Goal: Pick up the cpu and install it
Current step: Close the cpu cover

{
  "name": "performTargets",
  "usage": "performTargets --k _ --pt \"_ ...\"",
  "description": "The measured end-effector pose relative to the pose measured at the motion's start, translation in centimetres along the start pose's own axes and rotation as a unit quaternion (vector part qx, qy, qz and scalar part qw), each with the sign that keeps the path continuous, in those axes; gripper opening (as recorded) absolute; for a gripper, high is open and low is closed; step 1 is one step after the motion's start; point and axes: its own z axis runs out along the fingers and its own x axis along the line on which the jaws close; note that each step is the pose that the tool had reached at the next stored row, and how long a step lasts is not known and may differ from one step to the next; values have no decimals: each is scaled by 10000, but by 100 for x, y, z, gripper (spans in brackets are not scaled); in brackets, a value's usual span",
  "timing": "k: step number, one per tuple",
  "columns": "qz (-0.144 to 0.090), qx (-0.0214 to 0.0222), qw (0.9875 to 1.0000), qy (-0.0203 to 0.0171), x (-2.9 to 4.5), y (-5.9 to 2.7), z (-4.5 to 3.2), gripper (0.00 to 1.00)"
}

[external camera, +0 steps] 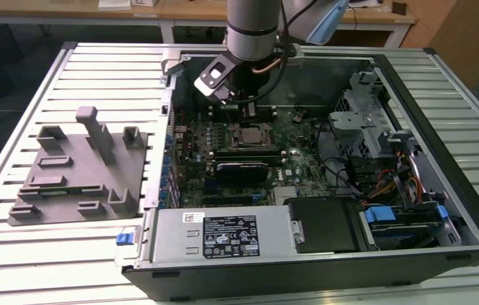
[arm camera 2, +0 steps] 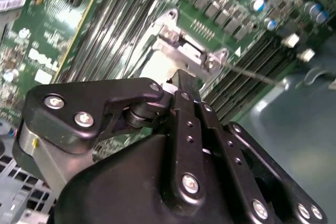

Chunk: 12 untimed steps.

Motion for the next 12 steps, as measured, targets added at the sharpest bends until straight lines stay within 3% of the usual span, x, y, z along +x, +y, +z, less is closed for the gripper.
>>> performTargets --k 4,12 --pt "0 0 10000 0 3 -58 71 11" --pt "0 1 10000 1 4 -80 173 11"
